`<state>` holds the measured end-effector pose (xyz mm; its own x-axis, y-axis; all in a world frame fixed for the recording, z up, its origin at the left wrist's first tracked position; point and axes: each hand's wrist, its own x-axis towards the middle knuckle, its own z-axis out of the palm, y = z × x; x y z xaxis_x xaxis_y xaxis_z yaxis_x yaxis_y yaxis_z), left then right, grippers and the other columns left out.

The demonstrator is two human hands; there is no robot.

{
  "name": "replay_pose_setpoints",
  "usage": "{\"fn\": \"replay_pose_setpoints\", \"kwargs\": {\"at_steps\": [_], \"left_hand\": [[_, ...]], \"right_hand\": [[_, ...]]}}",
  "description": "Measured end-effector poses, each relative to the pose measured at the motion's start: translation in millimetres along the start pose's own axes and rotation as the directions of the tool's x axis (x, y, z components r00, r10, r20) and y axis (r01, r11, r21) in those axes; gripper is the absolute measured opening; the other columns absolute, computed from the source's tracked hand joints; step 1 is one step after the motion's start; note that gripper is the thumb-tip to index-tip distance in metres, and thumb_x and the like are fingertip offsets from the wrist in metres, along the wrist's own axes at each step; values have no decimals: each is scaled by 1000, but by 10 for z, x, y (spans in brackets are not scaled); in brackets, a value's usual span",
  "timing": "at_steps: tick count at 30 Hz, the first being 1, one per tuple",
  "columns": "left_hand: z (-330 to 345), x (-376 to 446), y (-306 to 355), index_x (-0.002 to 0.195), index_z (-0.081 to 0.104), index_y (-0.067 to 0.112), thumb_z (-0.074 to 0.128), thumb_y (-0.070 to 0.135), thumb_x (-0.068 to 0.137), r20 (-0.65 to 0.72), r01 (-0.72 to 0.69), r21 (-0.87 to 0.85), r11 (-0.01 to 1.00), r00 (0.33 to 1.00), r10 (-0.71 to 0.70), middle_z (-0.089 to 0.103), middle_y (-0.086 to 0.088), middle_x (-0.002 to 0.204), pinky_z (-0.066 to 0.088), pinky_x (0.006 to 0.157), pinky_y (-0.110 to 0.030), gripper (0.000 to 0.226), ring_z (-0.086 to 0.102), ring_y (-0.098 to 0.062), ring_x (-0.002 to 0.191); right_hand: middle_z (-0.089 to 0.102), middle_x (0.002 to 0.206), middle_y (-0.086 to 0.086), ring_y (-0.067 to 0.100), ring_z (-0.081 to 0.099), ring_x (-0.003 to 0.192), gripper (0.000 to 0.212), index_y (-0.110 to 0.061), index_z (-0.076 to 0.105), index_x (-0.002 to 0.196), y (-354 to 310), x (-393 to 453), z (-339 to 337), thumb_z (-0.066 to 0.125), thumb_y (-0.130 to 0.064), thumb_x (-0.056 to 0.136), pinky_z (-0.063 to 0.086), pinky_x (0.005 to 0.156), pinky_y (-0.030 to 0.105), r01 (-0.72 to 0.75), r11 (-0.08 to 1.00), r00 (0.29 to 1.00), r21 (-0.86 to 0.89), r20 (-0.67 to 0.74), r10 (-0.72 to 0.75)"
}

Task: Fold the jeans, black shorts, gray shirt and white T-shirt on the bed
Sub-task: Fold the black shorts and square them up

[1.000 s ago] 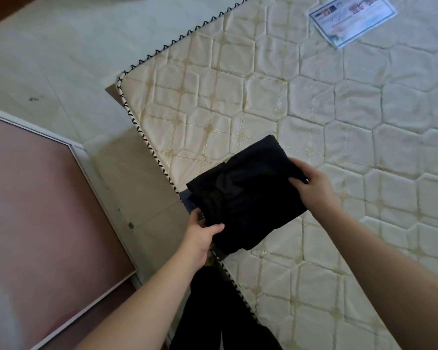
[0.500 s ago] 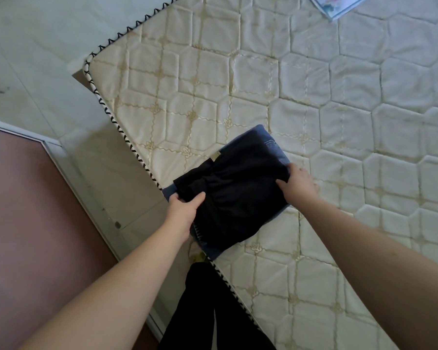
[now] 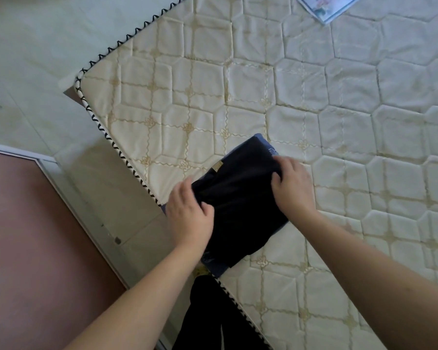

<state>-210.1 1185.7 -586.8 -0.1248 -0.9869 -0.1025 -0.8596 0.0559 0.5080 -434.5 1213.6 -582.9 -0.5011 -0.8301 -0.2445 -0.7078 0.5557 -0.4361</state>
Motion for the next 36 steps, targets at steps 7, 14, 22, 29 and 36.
{"fn": "replay_pose_setpoints", "kwargs": {"at_steps": [7, 14, 22, 29, 36], "left_hand": [[388, 9, -106, 154, -9, 8, 17, 46, 102, 390, -433, 409, 804, 879, 275, -9, -10, 163, 6, 122, -44, 70, -7, -23, 151], [619, 30, -307, 155, -8, 20, 17, 52, 98, 420, -418, 509, 752, 883, 207, -8, -9, 164, 3, 120, -49, 70, -2, -26, 151], [530, 68, -248, 155, -8, 24, 20, 50, 100, 473, -440, 535, 721, 863, 177, -4, -10, 164, 4, 119, -52, 67, 1, -27, 151], [419, -154, 219, 157, 4, 16, 37, 29, 102, 418, -501, 441, 744, 849, 324, 0, -14, 163, 8, 122, -46, 66, 0, -28, 151], [299, -495, -364, 153, 25, 34, 20, 57, 99, 558, -620, 357, 699, 741, 373, 23, -9, 160, 17, 120, -44, 59, 23, -28, 147]], "right_hand": [[10, 164, -3, 13, 3, 151, 59, -17, 17, 156, -65, 98, 546, 36, -34, 103, 1, 122, 32, 427, 877, 894, -220, 251, -372], [10, 164, -3, 13, 6, 150, 65, -19, 13, 156, 195, 143, 918, 28, -49, 101, 6, 123, 36, 482, 794, 874, -371, 271, -404], [9, 164, -3, 10, 2, 150, 65, -17, 14, 156, 549, 124, 571, 23, -51, 101, 1, 122, 37, 354, 791, 935, -499, 217, -281], [-4, 163, -2, 12, -5, 150, 65, -19, -1, 156, 580, -319, 480, 17, -50, 101, -4, 122, 36, 65, 923, 997, -379, 53, -48], [-10, 164, -1, 16, -17, 149, 64, -21, -3, 156, 575, -543, 796, 13, -52, 101, -10, 121, 41, 105, 911, 989, -398, 140, -53]]}}
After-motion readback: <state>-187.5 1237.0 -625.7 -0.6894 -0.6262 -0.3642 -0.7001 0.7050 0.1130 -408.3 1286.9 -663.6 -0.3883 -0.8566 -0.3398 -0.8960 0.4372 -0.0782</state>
